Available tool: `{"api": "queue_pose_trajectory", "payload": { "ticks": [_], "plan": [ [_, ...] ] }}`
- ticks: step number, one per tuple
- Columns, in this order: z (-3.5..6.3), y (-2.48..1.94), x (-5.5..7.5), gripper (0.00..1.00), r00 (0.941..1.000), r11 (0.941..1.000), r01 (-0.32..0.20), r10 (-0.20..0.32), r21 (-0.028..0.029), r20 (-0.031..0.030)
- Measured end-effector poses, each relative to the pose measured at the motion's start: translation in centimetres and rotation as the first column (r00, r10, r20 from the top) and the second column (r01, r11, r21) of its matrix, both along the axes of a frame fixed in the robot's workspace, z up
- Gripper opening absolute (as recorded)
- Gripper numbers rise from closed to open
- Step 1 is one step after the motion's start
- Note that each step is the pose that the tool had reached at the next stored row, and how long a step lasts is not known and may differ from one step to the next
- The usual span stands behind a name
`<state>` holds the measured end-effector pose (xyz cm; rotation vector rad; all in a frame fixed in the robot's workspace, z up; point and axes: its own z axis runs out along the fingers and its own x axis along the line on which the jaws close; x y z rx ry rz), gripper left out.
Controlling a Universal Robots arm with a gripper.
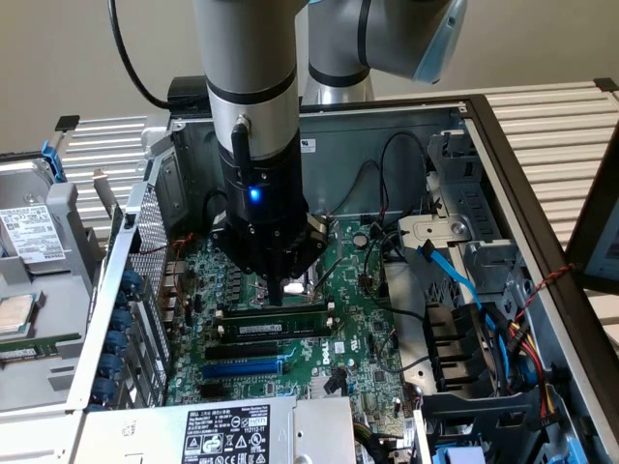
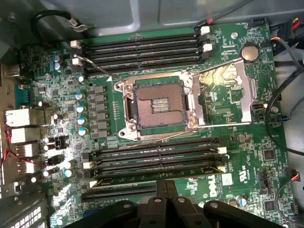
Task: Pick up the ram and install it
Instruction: 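Press down the ram until it locks into place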
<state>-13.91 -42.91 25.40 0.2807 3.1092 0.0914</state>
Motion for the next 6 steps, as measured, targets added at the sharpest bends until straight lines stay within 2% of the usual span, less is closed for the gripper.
{"api": "queue_pose_trajectory", "payload": {
  "ticks": [1, 6],
  "plan": [
    [-0.04, 0.0, 0.0, 0.11, 0.9979, 0.9979, 0.064, -0.064, -0.0001, -0.0026],
    [-0.03, 0.0, 0.0, 0.11, 0.9979, 0.9979, 0.064, -0.064, -0.0001, -0.0027]
  ]
}}
